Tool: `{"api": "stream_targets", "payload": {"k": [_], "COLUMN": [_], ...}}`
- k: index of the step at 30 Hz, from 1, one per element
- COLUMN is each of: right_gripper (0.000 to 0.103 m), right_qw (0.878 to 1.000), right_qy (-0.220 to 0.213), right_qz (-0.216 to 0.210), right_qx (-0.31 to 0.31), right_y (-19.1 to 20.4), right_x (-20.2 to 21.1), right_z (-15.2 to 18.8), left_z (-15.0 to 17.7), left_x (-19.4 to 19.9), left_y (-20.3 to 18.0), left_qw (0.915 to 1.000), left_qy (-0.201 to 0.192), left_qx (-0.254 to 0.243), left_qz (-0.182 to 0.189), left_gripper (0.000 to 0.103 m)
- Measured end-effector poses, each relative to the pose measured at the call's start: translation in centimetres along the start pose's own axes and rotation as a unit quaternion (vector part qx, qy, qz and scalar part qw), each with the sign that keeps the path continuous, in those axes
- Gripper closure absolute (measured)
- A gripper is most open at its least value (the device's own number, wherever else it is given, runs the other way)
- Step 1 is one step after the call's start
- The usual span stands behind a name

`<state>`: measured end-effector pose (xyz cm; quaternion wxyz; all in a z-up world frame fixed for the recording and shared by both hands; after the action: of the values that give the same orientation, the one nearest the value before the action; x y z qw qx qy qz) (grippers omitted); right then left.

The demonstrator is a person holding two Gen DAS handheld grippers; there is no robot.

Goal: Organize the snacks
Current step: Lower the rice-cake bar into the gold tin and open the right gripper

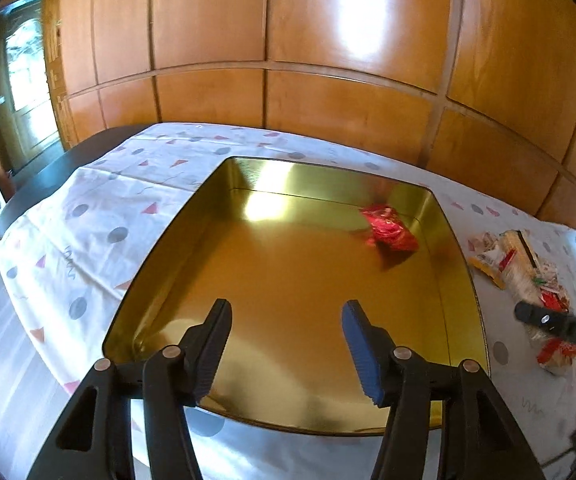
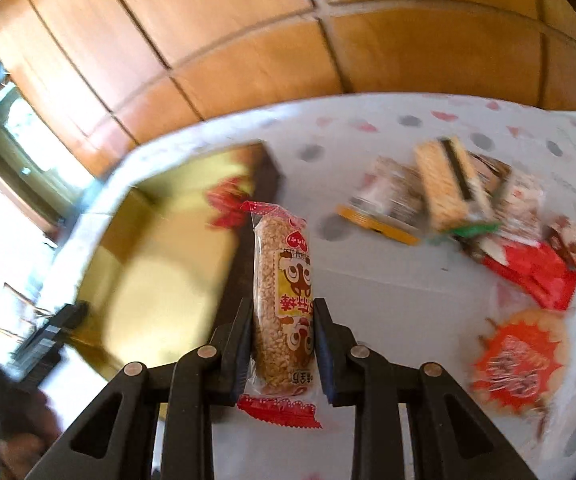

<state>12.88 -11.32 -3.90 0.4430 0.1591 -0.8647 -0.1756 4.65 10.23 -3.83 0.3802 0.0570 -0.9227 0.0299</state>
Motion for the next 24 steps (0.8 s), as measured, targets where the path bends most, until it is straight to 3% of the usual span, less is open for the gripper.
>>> {"api": "stream_targets", "payload": {"k": [4,6,9,17,24], "right_gripper": [0.075,0.075,0.075,0.074,0.074], "right_qw": [0.999,0.999,0.999,0.998,1.0], "right_qy": [0.005,0.008,0.013,0.014,-0.017], "right_qz": [-0.032,-0.031,-0.022,0.009,0.019], "right_qx": [-0.008,-0.009,-0.025,-0.053,-0.017], "right_y": [3.3,4.6,5.8,5.5,5.6], "right_x": [-0.4,-1.3,-3.1,-5.1,-2.8], "right_z": [-0.8,-1.3,-1.8,-1.7,-0.6], "left_z": [-0.2,-0.3,-0.4,-0.5,-0.3], "left_x": [0.5,0.9,1.2,1.1,0.8], "left_y": [0.3,0.5,0.6,0.8,0.6], "left_qw": [0.9999,0.9998,0.9997,0.9997,0.9998], "left_qy": [-0.009,-0.016,-0.02,-0.02,-0.016], "left_qx": [0.003,0.007,0.013,0.011,0.009], "left_qz": [-0.005,-0.006,-0.006,-0.011,-0.009], "left_gripper": [0.043,0.037,0.035,0.035,0.035]}}
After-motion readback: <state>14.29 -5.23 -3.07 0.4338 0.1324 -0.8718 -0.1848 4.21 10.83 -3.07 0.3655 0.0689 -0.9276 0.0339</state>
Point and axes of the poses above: each gripper's, at about its wrist camera, not at the fingertips, and x roughly against the way its jaws point, y to its left, z to its underside, the point moved 2 cm from there along -x, roughly the way its jaws point, and after that the axes turned 4 degrees about -x, right-handed, at the moved point
